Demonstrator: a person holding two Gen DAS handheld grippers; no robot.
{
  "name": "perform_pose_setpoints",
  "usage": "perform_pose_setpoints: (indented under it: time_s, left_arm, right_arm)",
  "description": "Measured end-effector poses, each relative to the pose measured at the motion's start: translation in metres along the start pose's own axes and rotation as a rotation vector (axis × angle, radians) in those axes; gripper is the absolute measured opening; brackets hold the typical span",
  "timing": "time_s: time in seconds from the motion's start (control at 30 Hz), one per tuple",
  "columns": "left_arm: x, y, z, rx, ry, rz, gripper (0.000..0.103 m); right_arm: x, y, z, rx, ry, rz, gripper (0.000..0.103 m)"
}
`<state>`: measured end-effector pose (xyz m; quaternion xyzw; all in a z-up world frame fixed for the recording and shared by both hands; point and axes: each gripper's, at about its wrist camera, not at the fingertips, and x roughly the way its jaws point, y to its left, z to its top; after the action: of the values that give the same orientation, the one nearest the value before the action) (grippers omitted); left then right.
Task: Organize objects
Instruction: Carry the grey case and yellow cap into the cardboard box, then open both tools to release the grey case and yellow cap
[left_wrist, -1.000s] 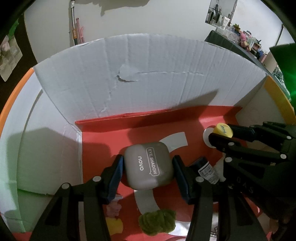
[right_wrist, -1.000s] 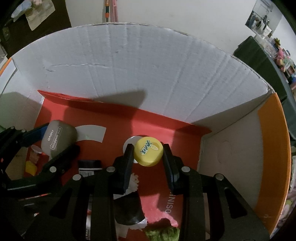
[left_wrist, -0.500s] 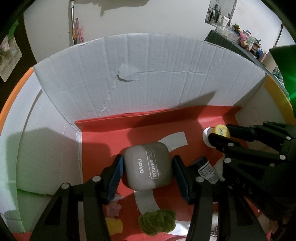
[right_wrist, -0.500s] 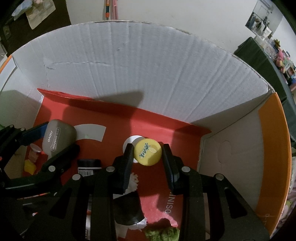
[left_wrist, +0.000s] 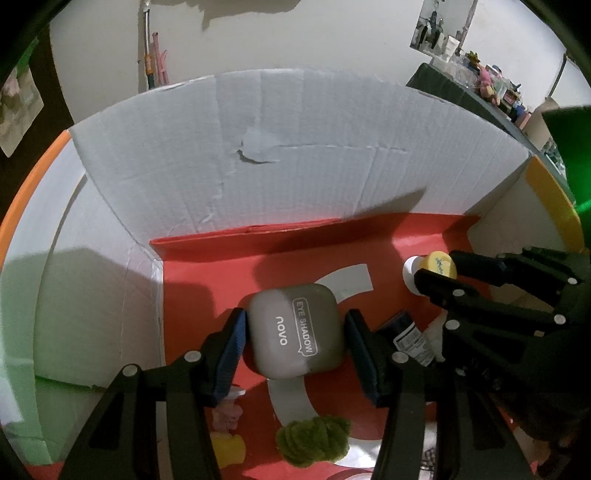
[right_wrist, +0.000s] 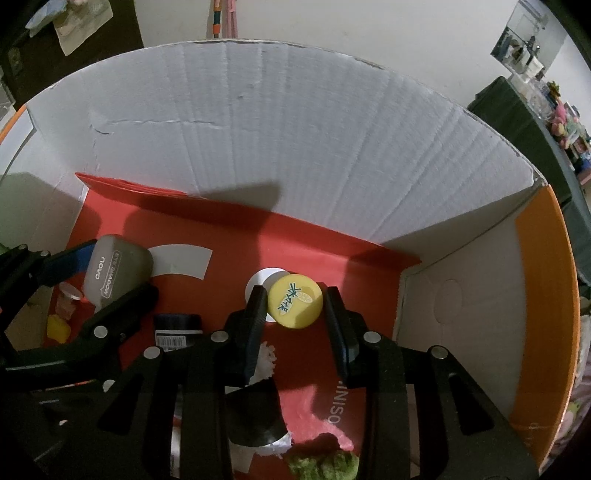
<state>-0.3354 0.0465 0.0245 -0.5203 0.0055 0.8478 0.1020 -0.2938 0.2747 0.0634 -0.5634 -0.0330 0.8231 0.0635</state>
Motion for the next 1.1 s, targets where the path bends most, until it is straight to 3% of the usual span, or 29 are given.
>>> perform_pose_setpoints:
  time_s: [0.47,0.6,0.9,0.97,1.1]
  left_arm:
    - [-0.018,0.0,-0.004,0.004,-0.029,-0.011,0.058]
    - [-0.03,0.001,-0.007,0.003,-0.044,-0.012,0.059]
    - [-0.062,-0.001,-0.02,0.01,-0.091,-0.02,0.063]
    - [-0.07,-0.003,-0.024,0.011,-0.11,-0.016,0.068]
    - [-0.086,-0.002,-0.032,0.008,-0.144,-0.016,0.069]
  right_arm:
    - [-0.01,0.001,-0.008,0.017,-0.045,0.001,0.032]
    - [-0.022,-0.002,-0.016,0.017,-0.075,-0.02,0.049]
    - [-0.05,0.003,-0.029,0.001,-0.117,-0.042,0.05]
    - [-0.044,0.002,-0.005,0.0,-0.129,-0.039,0.053]
    - [-0.059,0.006,-0.007,-0.005,-0.166,-0.063,0.059]
